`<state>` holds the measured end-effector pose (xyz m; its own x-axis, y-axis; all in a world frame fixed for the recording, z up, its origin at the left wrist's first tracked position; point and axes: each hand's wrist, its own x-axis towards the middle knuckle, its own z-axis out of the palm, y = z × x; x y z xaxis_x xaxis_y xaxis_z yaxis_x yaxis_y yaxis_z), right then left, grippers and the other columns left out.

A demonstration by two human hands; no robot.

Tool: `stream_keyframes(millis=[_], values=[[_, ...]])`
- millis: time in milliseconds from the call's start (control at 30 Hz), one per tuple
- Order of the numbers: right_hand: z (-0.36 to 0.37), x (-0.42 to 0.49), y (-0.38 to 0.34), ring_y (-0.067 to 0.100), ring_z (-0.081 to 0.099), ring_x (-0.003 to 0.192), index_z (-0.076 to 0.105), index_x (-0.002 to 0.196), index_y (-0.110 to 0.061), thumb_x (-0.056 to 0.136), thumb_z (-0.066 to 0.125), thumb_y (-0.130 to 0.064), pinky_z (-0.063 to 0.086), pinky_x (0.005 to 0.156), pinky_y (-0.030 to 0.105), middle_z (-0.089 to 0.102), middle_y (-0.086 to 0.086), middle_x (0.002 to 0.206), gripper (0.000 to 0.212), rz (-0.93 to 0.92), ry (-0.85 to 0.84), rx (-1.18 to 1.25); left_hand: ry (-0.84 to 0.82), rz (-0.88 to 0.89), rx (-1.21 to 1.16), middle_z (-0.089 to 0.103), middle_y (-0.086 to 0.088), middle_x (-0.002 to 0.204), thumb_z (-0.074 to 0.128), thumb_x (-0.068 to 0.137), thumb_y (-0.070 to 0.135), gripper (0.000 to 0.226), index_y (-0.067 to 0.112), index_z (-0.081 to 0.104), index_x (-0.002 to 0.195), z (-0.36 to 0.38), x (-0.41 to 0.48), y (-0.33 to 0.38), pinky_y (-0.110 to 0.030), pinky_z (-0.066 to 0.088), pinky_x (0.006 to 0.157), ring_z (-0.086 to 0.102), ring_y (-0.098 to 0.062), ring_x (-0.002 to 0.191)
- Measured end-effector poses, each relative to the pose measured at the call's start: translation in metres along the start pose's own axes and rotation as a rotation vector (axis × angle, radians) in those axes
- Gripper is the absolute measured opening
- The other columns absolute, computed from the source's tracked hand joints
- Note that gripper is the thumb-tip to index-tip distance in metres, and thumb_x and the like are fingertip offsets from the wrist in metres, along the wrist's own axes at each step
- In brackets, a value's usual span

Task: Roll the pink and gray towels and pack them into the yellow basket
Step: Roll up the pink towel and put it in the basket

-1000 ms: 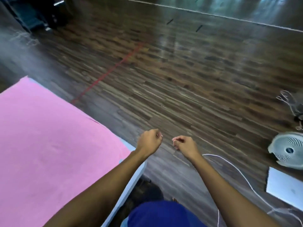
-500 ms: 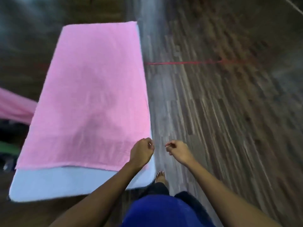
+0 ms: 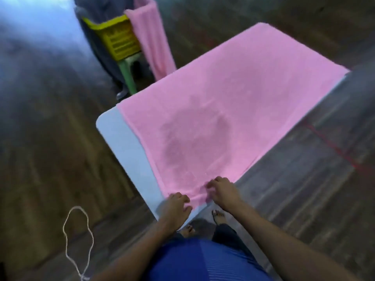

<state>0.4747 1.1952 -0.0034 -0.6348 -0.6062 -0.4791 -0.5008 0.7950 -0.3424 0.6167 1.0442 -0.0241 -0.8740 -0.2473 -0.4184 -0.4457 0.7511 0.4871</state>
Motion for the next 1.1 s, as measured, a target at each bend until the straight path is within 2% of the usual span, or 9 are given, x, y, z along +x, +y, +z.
stream_keyframes(millis=[100, 200, 267, 400, 533, 700, 867, 967, 1100], values=[[-0.007, 0.009, 0.025, 0.026, 0.044, 0.118, 0.049, 0.13, -0.029, 0.08, 0.06, -0.008, 0.04, 0.089, 0.037, 0.046, 0.001, 0.129, 0.055, -0.216, -0.131, -0.245, 0.069, -0.063, 0.107, 0.058, -0.003, 0.114, 0.074, 0.071, 0.046, 0.055, 0.016, 0.061, 0.115, 0.022, -0.005, 0.012, -0.038, 0.05, 0.083, 0.053, -0.025, 0.105], [-0.014, 0.012, 0.039, 0.028, 0.039, 0.123, 0.038, 0.138, -0.026, 0.078, 0.06, -0.006, 0.039, 0.094, 0.04, 0.038, 0.004, 0.136, 0.067, -0.379, -0.193, -0.354, 0.125, -0.128, 0.19, 0.056, -0.007, 0.112, 0.088, 0.044, 0.035, 0.082, 0.014, 0.056, 0.116, 0.044, -0.011, 0.03, -0.038, 0.055, 0.076, 0.055, -0.028, 0.095], [-0.017, 0.014, 0.046, 0.029, 0.038, 0.122, 0.034, 0.139, -0.024, 0.076, 0.061, -0.005, 0.039, 0.096, 0.042, 0.036, 0.005, 0.137, 0.071, -0.461, -0.199, -0.414, 0.181, -0.18, 0.199, 0.06, -0.006, 0.109, 0.09, 0.039, 0.023, 0.08, 0.015, 0.058, 0.112, 0.052, -0.014, 0.047, -0.037, 0.055, 0.074, 0.058, -0.027, 0.09], [-0.014, 0.017, 0.056, 0.03, 0.038, 0.12, 0.032, 0.14, -0.025, 0.069, 0.065, -0.004, 0.039, 0.094, 0.041, 0.036, 0.006, 0.136, 0.08, -0.576, -0.175, -0.473, 0.347, -0.236, 0.197, 0.069, -0.005, 0.094, 0.085, 0.042, -0.004, 0.058, 0.013, 0.069, 0.094, 0.064, -0.027, 0.069, -0.031, 0.055, 0.065, 0.064, -0.024, 0.078], [-0.015, 0.017, 0.072, 0.032, 0.039, 0.119, 0.035, 0.138, -0.025, 0.061, 0.066, 0.005, 0.039, 0.097, 0.043, 0.039, 0.009, 0.135, 0.088, -0.615, -0.081, -0.516, 0.401, -0.298, 0.151, 0.07, -0.007, 0.087, 0.081, 0.048, -0.008, 0.044, 0.01, 0.068, 0.085, 0.075, -0.036, 0.074, -0.032, 0.053, 0.062, 0.065, -0.027, 0.073], [-0.026, 0.03, 0.098, 0.034, 0.049, 0.107, 0.048, 0.127, -0.014, 0.07, 0.06, 0.007, 0.047, 0.087, 0.045, 0.051, 0.013, 0.125, 0.062, -0.604, 0.047, -0.604, 0.422, -0.25, 0.139, 0.065, -0.005, 0.078, 0.08, 0.052, -0.002, 0.034, 0.013, 0.061, 0.076, 0.083, -0.053, 0.085, -0.028, 0.046, 0.059, 0.061, -0.023, 0.067], [-0.027, 0.024, 0.104, 0.033, 0.057, 0.1, 0.062, 0.113, -0.01, 0.084, 0.055, 0.004, 0.05, 0.077, 0.042, 0.061, 0.011, 0.118, 0.033, -0.655, -0.025, -0.491, 0.396, -0.255, 0.143, 0.061, -0.003, 0.075, 0.077, 0.053, 0.001, 0.032, 0.014, 0.057, 0.075, 0.094, -0.071, 0.086, -0.029, 0.043, 0.06, 0.057, -0.024, 0.067], [-0.02, 0.008, 0.114, 0.032, 0.06, 0.098, 0.069, 0.107, -0.012, 0.087, 0.057, -0.001, 0.052, 0.077, 0.042, 0.065, 0.011, 0.114, 0.026, -0.639, -0.009, -0.427, 0.377, -0.276, 0.165, 0.061, -0.002, 0.074, 0.077, 0.055, 0.002, 0.03, 0.015, 0.057, 0.075, 0.094, -0.077, 0.082, -0.03, 0.042, 0.06, 0.057, -0.024, 0.066], [-0.01, -0.006, 0.119, 0.03, 0.058, 0.106, 0.069, 0.113, -0.015, 0.092, 0.052, -0.009, 0.048, 0.084, 0.038, 0.065, 0.007, 0.117, 0.027, -0.582, -0.04, -0.404, 0.311, -0.277, 0.247, 0.06, -0.003, 0.069, 0.078, 0.053, 0.009, 0.03, 0.015, 0.055, 0.071, 0.092, -0.077, 0.077, -0.032, 0.042, 0.058, 0.057, -0.027, 0.064]])
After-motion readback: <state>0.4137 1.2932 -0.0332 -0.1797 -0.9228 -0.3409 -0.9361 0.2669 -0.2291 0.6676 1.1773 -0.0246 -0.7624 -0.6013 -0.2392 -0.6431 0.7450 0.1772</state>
